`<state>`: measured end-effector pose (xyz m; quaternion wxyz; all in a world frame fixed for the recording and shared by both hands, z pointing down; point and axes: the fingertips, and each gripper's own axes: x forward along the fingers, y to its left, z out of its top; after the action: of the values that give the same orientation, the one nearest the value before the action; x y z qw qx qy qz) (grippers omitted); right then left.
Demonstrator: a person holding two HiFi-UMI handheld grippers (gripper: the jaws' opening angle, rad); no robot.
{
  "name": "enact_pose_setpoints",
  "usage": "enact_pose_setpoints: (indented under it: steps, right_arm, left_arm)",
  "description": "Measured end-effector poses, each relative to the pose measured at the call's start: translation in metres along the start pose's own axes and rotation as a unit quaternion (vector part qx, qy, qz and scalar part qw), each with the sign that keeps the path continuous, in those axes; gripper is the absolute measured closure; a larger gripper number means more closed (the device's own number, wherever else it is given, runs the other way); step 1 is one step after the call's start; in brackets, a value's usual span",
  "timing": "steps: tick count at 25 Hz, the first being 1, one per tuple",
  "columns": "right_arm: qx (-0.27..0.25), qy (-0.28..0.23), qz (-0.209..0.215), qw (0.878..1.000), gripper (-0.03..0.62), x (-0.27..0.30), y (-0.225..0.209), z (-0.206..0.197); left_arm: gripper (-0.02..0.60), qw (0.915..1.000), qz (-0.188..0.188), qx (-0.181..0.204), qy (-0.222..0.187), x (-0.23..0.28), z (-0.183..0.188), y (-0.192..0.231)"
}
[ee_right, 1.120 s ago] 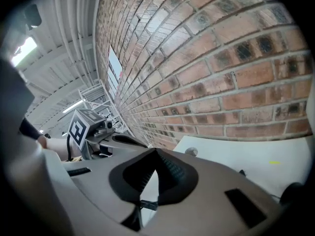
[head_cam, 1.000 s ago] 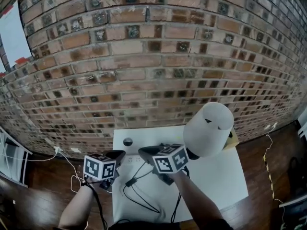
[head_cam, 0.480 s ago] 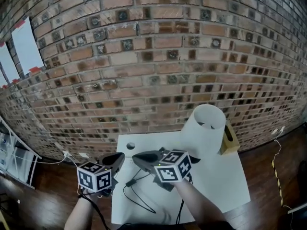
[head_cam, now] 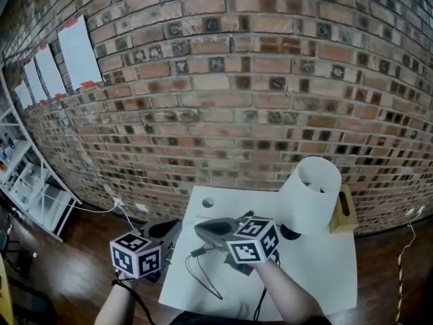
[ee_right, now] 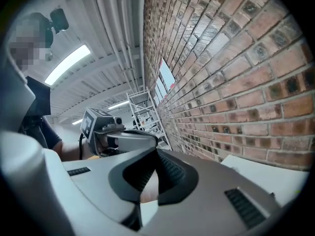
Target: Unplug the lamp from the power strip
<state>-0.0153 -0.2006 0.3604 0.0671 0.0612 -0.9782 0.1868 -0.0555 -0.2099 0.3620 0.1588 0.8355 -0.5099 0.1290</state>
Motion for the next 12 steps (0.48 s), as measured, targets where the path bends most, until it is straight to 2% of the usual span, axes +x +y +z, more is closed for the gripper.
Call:
enact_pose_setpoints:
  steps: [5, 12]
  right_arm:
    - [0.005, 0.002, 0.027, 1.000, 0.592, 0.012, 0.016, -0.003]
    - [0.003, 0.019, 0.044, 0.999, 0.591, 0.026, 0.032, -0.015]
  left_arm:
    - [0.578, 0.9996, 0.026, -0.011, 0.001, -0.020, -0.008, 0.007]
    - [0.578, 0.9992, 0.034, -0.019, 0.006, -0.039, -0.026, 0.013]
